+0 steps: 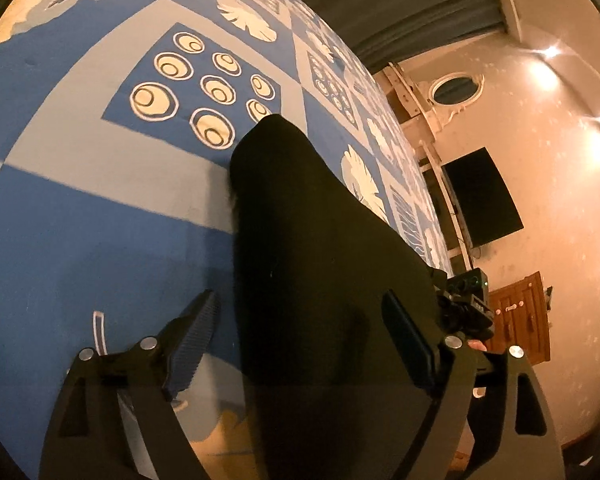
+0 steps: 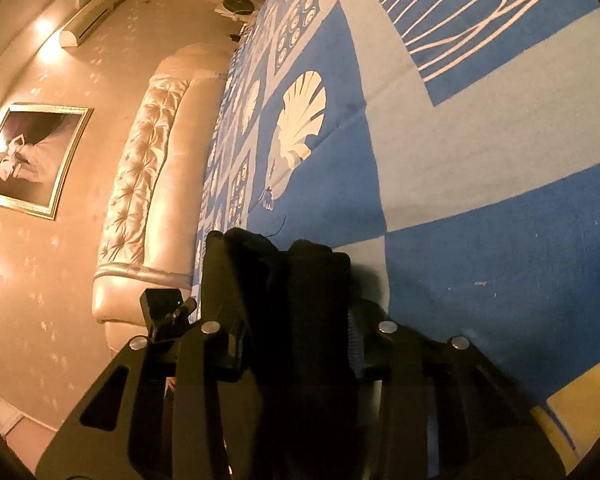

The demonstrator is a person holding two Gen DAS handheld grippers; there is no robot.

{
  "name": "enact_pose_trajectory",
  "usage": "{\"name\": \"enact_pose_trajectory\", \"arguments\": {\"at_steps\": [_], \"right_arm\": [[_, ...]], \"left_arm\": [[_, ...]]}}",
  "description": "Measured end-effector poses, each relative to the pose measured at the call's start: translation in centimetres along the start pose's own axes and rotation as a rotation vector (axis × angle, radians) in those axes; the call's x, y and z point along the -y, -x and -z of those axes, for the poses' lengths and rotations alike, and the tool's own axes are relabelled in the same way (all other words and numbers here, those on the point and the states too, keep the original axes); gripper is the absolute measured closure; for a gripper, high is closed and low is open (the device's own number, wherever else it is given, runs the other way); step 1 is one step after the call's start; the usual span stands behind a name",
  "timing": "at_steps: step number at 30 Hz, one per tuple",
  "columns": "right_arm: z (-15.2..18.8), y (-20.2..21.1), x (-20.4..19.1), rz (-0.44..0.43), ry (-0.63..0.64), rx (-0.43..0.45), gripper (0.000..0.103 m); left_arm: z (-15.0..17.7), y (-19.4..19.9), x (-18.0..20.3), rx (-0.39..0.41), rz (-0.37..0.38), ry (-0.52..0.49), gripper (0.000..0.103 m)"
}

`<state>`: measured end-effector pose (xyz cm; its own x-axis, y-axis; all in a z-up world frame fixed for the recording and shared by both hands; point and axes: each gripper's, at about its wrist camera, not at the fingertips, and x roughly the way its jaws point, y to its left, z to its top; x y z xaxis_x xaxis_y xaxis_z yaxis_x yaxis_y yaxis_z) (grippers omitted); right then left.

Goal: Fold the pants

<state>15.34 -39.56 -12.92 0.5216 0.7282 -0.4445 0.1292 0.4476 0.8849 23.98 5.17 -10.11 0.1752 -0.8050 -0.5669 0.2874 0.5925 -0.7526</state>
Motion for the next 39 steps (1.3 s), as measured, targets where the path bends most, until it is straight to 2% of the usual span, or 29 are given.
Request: {"name": "enact_pose_trajectory", "arguments": {"at_steps": [1, 2, 3, 4, 8, 10, 15, 25, 28, 31, 33, 36, 37, 38, 39], "right_arm": [[0.0, -0.1, 0.1, -0.005, -0.001, 0.000, 0.068], [0.0, 0.0, 0.2, -0.010, -0.002, 0.001, 0.068], [0.0, 0.1, 0.3, -0.013, -0.003, 0.002, 0.068], [0.1, 0.2, 0.5, -0.018, -0.003, 0.001, 0.068], [-0.1, 0.4, 0.4, -0.034, 0.009, -0.004, 0.072], [0.1, 0.7, 0.1, -0.024, 0.035, -0.004, 0.073], [0.1, 0.7, 0.8, -0.053, 0.022, 0.005, 0.074], [0.2, 0.7, 0.9, -0.057, 0.027, 0.018, 0.075], [0.2, 1.0, 0.9, -0.049, 0.051, 0.026, 0.075], [0.2, 1.0, 2.1, -0.077, 0.023, 0.028, 0.075], [0.2, 1.0, 2.2, -0.082, 0.027, 0.029, 0.075], [0.2, 1.2, 2.3, -0.086, 0.019, 0.030, 0.072], [0.1, 1.3, 2.4, -0.096, 0.009, 0.029, 0.071], [0.1, 1.4, 2.6, -0.100, 0.002, 0.029, 0.070], [0.1, 1.4, 2.6, -0.101, 0.002, 0.029, 0.070]], "left_arm": [[0.0, 0.0, 0.1, -0.001, -0.008, -0.015, 0.023], [-0.1, -0.1, 0.2, 0.002, -0.032, -0.031, 0.039], [-0.2, -0.4, 0.2, -0.001, -0.064, -0.051, 0.050], [-0.1, -0.7, 0.1, -0.027, -0.058, -0.063, 0.064], [0.1, -0.5, -0.3, -0.017, -0.023, -0.058, 0.081], [-0.1, -0.5, 0.0, -0.011, -0.021, -0.076, 0.084], [-0.3, -0.6, 0.6, -0.006, -0.054, -0.141, 0.084], [-0.7, -0.7, 0.2, 0.001, -0.025, -0.143, 0.084], [-0.9, -0.7, 0.7, 0.016, -0.033, -0.159, 0.084], [-1.0, -1.1, 0.7, 0.011, -0.043, -0.173, 0.083], [-0.9, -1.1, 0.8, 0.011, -0.055, -0.195, 0.078], [-0.5, -0.8, 1.0, 0.020, -0.083, -0.217, 0.065], [-0.4, -0.7, 1.0, 0.028, -0.103, -0.223, 0.054], [-0.3, -0.5, 1.0, 0.041, -0.127, -0.233, 0.048], [-0.2, -0.4, 1.0, 0.045, -0.133, -0.236, 0.047]]}}
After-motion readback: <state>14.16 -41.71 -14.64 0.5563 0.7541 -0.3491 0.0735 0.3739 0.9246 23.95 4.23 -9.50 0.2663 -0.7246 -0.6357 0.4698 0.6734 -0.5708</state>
